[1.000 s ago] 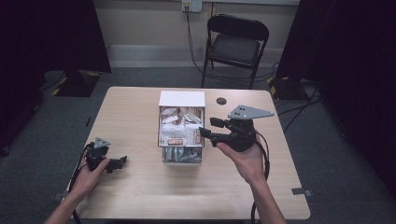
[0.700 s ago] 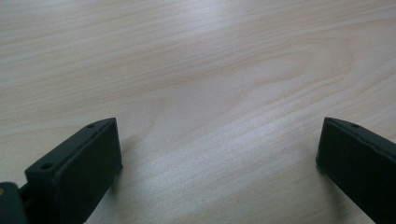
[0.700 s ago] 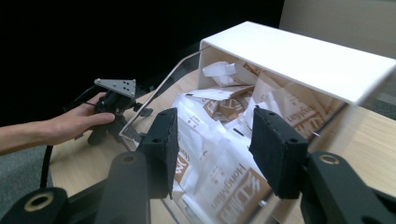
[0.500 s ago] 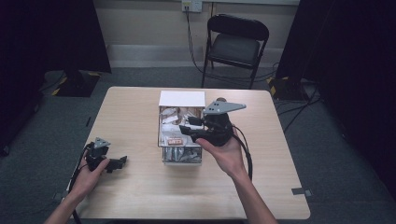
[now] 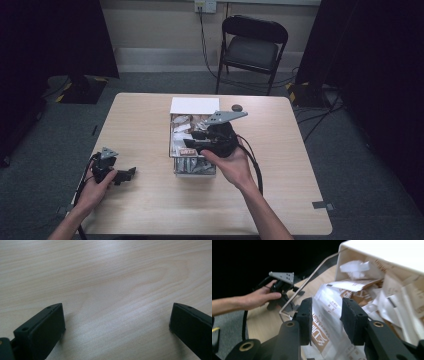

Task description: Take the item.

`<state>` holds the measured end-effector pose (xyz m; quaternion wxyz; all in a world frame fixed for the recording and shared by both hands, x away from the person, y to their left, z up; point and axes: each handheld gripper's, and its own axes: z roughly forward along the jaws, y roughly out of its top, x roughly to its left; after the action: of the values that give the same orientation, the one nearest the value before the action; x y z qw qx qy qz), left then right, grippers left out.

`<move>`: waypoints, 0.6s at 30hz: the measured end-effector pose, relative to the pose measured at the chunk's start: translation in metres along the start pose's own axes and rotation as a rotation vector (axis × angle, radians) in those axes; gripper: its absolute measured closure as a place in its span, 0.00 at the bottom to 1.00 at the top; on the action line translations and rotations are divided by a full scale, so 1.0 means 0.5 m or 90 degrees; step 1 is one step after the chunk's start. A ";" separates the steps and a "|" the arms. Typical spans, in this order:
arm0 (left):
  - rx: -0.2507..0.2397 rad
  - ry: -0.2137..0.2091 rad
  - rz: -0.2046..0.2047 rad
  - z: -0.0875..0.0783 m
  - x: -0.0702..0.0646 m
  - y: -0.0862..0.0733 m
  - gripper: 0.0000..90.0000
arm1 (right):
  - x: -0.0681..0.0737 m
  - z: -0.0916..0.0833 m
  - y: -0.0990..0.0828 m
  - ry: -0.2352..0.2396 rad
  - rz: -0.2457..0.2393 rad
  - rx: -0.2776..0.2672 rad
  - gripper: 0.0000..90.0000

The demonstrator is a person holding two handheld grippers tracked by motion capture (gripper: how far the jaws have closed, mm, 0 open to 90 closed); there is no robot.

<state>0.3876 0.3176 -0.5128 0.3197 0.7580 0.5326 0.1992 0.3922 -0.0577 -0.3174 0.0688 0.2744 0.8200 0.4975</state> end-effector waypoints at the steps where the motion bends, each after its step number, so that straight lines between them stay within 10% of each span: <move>1: 0.000 0.000 0.000 0.000 0.000 0.000 0.00 | 0.001 0.003 -0.002 0.001 -0.004 0.003 0.69; 18: 0.000 0.000 0.000 0.000 0.000 0.000 0.00 | 0.018 0.009 -0.014 0.018 -0.028 0.035 0.79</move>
<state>0.3874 0.3176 -0.5128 0.3196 0.7581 0.5324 0.1992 0.3838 -0.0520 -0.3240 0.0606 0.2508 0.8404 0.4767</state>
